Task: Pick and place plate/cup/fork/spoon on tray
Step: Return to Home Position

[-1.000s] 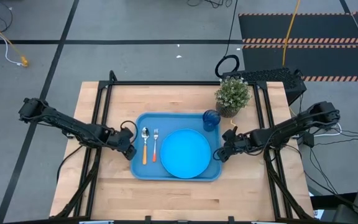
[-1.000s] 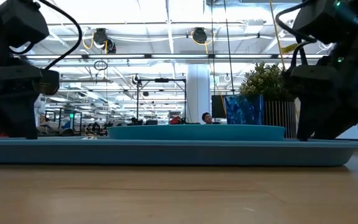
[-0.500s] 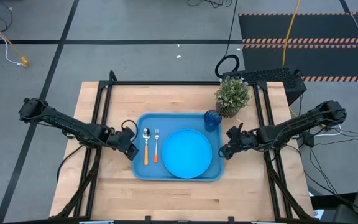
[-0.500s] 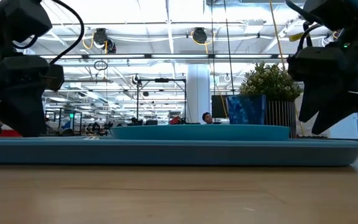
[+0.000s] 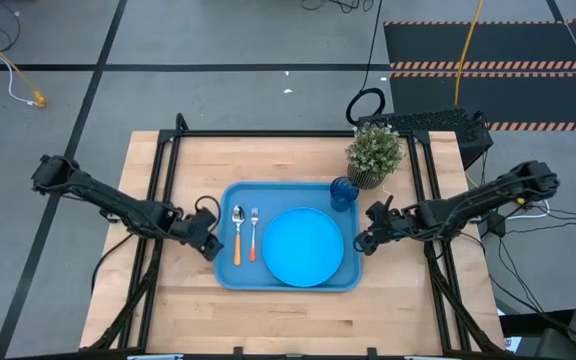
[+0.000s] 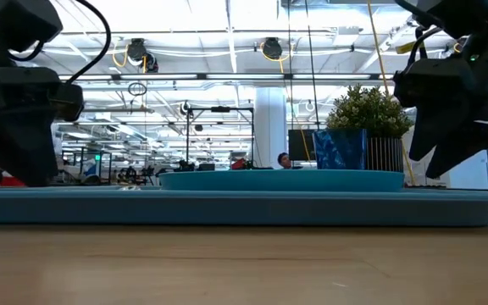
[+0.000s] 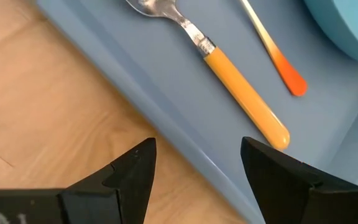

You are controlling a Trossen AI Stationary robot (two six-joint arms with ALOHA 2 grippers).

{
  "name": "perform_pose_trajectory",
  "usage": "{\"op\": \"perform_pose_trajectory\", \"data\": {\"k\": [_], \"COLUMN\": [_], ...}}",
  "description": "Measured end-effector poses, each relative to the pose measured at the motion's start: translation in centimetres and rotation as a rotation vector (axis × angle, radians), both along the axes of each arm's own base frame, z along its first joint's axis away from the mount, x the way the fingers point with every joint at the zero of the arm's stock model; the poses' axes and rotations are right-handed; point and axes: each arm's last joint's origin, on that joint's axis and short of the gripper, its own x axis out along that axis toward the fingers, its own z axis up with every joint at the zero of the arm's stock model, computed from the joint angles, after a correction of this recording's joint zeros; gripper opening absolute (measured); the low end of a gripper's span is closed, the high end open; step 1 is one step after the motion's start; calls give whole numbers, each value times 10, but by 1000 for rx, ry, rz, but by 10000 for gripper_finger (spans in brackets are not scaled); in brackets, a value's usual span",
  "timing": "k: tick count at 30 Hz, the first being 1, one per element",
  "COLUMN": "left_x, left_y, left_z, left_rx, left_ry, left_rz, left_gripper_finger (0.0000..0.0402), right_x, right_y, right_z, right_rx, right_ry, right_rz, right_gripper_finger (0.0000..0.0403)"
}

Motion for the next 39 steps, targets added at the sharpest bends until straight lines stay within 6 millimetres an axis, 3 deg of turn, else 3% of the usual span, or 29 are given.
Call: {"op": "perform_pose_trajectory", "data": {"k": [10,19,24,29,34,39], "left_x": [-3,-5,-9,-9,0,10], "left_y": [-9,-8,-4,1,-7,-12], "left_z": [0,7,33,70,99,122], "left_rx": [-17,24,98,329,629,770], "left_ry": [1,-47,-105,-244,-485,-754], "left_rz": [-30,-45,-33,-79,-201,-201], "left_gripper_finger": [237,237,237,237,237,237], "right_x": [10,7,2,-6,-14,-21], "right_y": [4,3,2,-1,-2,-3], "right_z": [-7,3,13,27,50,78], "right_rx": [-8,-29,-37,-94,-287,-549], "right_ry": [-10,-67,-122,-209,-385,-584], "right_rz": [24,84,114,171,238,254], "right_gripper_finger": [297,297,297,297,297,297]}}
